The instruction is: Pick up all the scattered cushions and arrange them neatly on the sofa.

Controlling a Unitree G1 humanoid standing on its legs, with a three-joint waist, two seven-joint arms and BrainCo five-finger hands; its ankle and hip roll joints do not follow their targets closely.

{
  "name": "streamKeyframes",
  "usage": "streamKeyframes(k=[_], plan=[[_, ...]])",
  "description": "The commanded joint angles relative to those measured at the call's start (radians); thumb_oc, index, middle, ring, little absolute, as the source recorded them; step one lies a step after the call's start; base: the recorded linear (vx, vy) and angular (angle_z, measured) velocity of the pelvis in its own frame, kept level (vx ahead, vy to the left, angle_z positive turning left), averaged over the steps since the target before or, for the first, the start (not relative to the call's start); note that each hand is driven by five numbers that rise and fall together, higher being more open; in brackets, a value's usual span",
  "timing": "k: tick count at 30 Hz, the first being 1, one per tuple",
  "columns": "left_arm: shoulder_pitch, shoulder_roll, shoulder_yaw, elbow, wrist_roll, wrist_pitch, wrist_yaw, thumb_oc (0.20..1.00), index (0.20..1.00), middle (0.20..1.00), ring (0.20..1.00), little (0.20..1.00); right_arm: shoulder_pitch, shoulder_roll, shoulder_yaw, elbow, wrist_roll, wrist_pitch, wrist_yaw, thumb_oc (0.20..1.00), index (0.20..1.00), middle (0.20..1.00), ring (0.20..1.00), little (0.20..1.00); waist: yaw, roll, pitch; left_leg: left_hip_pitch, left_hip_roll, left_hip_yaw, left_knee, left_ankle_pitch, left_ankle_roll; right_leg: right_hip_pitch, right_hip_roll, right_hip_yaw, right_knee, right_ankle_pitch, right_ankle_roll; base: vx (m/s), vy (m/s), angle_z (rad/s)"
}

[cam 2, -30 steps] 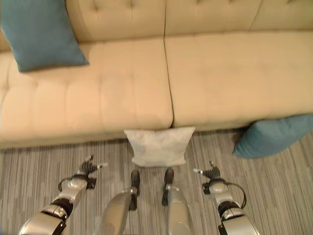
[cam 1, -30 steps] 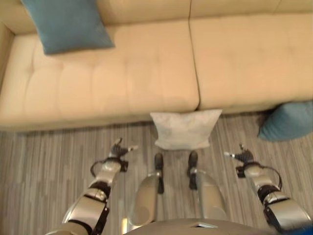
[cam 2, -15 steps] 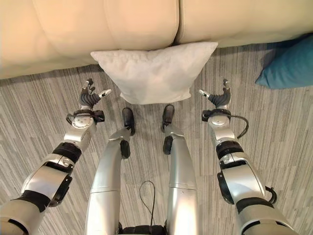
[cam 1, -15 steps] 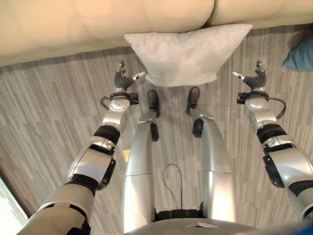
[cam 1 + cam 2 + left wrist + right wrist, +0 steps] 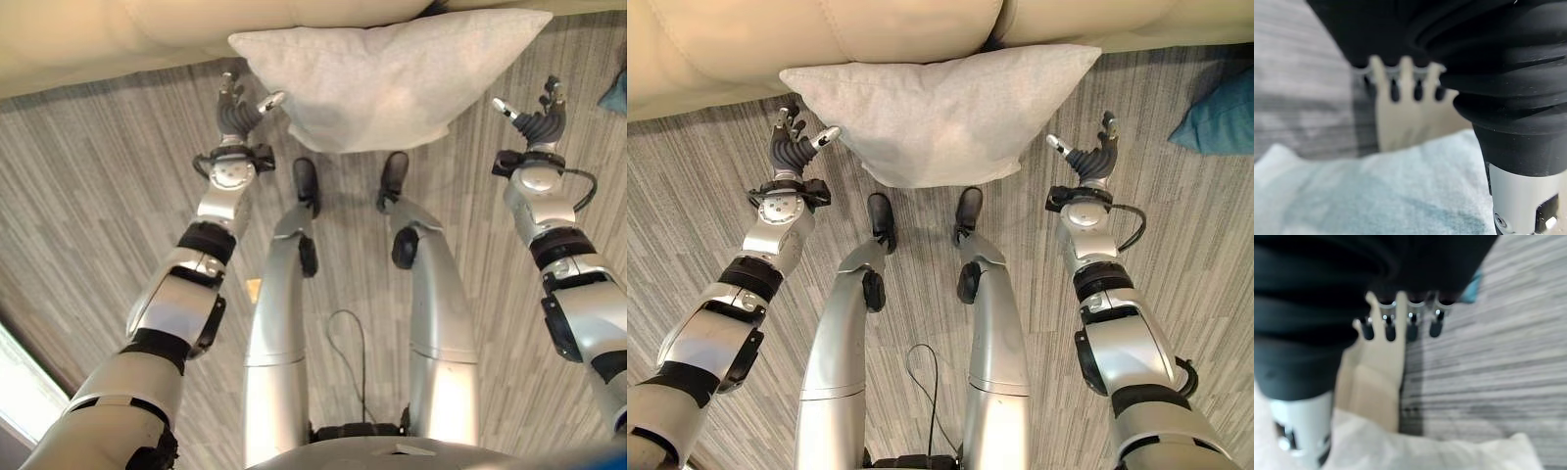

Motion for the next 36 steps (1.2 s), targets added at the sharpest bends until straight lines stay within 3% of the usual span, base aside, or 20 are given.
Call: streamKeyframes(k=[1, 9, 18, 24, 26, 27, 28, 29, 30, 36], plan=[[0.109, -0.001, -0.007, 0.0, -0.019, -0.038, -0.003, 1.0, 1.0, 1.0, 1.0, 1.0, 0.084, -0.009, 0.064, -0.027, 0.043, -0.041, 0.002, 1.0, 1.0, 1.0, 1.0, 1.0, -0.022, 0.031, -0.147, -0.054, 0.024, -0.106, -0.002, -0.029, -0.065, -0.029, -0.024, 0.088, 0.008, -0.019, 0.151, 0.04, -0.047, 0.0], [0.021, -0.015, -0.06, -0.006, -0.041, -0.036, -0.001, 1.0, 1.0, 1.0, 1.0, 1.0, -0.048, 0.0, 0.175, -0.059, 0.023, -0.032, 0.003, 1.0, 1.0, 1.0, 1.0, 1.0, -0.017, 0.03, -0.138, -0.132, 0.019, -0.111, 0.054, -0.032, -0.061, -0.106, -0.018, 0.093, 0.061, -0.023, 0.148, 0.03, -0.031, 0.0], [-0.102, -0.119, -0.109, -0.007, -0.152, -0.07, 0.005, 1.0, 1.0, 1.0, 1.0, 1.0, -0.194, 0.143, 0.302, -0.049, 0.023, -0.029, 0.019, 1.0, 1.0, 1.0, 1.0, 1.0, -0.012, 0.034, -0.126, -0.165, 0.012, -0.127, 0.084, -0.033, -0.062, -0.125, -0.004, 0.088, 0.068, -0.02, 0.148, 0.0, -0.003, 0.0], [-0.115, -0.179, -0.102, 0.0, -0.214, -0.077, 0.016, 1.0, 1.0, 1.0, 1.0, 1.0, -0.199, 0.242, 0.291, -0.059, 0.099, -0.054, 0.022, 1.0, 1.0, 1.0, 1.0, 1.0, -0.012, 0.039, -0.136, -0.167, 0.01, -0.13, 0.083, -0.03, -0.063, -0.126, 0.003, 0.085, 0.063, -0.017, 0.146, 0.0, 0.0, 0.0], [-0.109, -0.198, -0.099, 0.0, -0.228, -0.077, 0.016, 1.0, 1.0, 1.0, 1.0, 1.0, -0.192, 0.279, 0.286, -0.063, 0.13, -0.066, 0.033, 0.388, 0.388, 0.388, 0.388, 0.388, -0.01, 0.041, -0.148, -0.166, 0.008, -0.131, 0.076, -0.026, -0.065, -0.126, 0.007, 0.083, 0.062, -0.016, 0.145, 0.0, 0.0, 0.0], [-0.109, -0.198, -0.099, 0.0, -0.228, -0.077, 0.016, 0.796, 0.796, 0.796, 0.796, 0.796, -0.191, 0.279, 0.287, -0.062, 0.13, -0.066, 0.034, 0.2, 0.2, 0.2, 0.2, 0.2, -0.011, 0.041, -0.149, -0.166, 0.008, -0.131, 0.076, -0.026, -0.065, -0.126, 0.007, 0.083, 0.062, -0.016, 0.145, 0.0, 0.0, 0.0], [-0.098, -0.199, -0.097, -0.009, -0.231, -0.077, 0.012, 0.363, 0.363, 0.363, 0.363, 0.363, -0.184, 0.29, 0.282, -0.07, 0.14, -0.072, 0.043, 0.2, 0.2, 0.2, 0.2, 0.2, -0.01, 0.042, -0.161, -0.165, 0.008, -0.131, 0.071, -0.023, -0.068, -0.126, 0.009, 0.082, 0.059, -0.013, 0.144, 0.0, 0.0, 0.0], [-0.097, -0.199, -0.097, -0.01, -0.231, -0.077, 0.012, 0.363, 0.363, 0.363, 0.363, 0.363, -0.183, 0.29, 0.282, -0.07, 0.14, -0.072, 0.043, 0.2, 0.2, 0.2, 0.2, 0.2, -0.01, 0.042, -0.162, -0.165, 0.008, -0.131, 0.071, -0.022, -0.068, -0.126, 0.009, 0.082, 0.059, -0.013, 0.144, 0.0, 0.0, 0.0], [-0.08, -0.198, -0.084, -0.033, -0.232, -0.083, 0.011, 0.2, 0.2, 0.2, 0.2, 0.2, -0.172, 0.294, 0.278, -0.089, 0.133, -0.077, 0.043, 0.2, 0.2, 0.2, 0.2, 0.2, -0.008, 0.043, -0.181, -0.166, 0.008, -0.13, 0.066, -0.018, -0.073, -0.125, 0.011, 0.078, 0.055, -0.01, 0.144, 0.0, 0.0, 0.0], [-0.047, -0.198, -0.06, -0.079, -0.227, -0.094, 0.009, 0.2, 0.2, 0.2, 0.2, 0.2, -0.148, 0.288, 0.246, -0.133, 0.117, -0.087, 0.044, 0.2, 0.2, 0.2, 0.2, 0.2, -0.009, 0.037, -0.222, -0.162, 0.009, -0.126, 0.042, -0.006, -0.083, -0.123, 0.009, 0.07, 0.054, -0.001, 0.146, -0.01, -0.005, 0.01]])
